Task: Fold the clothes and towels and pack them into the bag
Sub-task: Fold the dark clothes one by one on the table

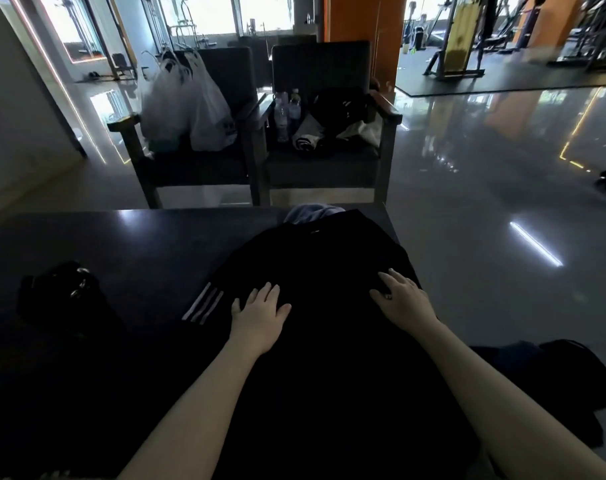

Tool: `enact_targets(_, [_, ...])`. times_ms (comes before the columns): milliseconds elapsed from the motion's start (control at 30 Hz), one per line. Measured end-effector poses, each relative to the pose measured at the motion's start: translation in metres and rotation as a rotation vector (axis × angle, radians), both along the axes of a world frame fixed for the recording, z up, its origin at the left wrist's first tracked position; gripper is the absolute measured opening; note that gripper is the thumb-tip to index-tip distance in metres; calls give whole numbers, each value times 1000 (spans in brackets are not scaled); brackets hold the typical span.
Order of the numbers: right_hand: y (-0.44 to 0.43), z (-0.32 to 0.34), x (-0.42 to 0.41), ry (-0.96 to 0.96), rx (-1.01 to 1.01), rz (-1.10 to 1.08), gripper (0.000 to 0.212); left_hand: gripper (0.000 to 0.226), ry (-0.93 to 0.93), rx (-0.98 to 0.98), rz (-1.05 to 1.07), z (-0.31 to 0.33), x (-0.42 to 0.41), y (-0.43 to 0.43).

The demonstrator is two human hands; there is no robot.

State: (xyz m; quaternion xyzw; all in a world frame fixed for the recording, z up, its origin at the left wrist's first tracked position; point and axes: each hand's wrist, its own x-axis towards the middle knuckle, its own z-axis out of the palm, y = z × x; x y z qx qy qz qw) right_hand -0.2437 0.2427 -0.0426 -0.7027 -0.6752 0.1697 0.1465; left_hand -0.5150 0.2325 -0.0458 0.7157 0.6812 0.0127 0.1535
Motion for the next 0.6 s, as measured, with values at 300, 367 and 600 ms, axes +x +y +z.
enact_targets(300, [-101, -24, 8, -134, -170, 30, 61, 58, 116, -116, -82, -13, -10, -88])
enact_targets(367, [-118, -24, 13, -99, -167, -14, 60, 57, 97, -92, -62, -13, -10, -102])
enact_targets(600, [-164, -30, 35, 351, -62, -329, 55, 49, -66, 11, 101, -19, -13, -151])
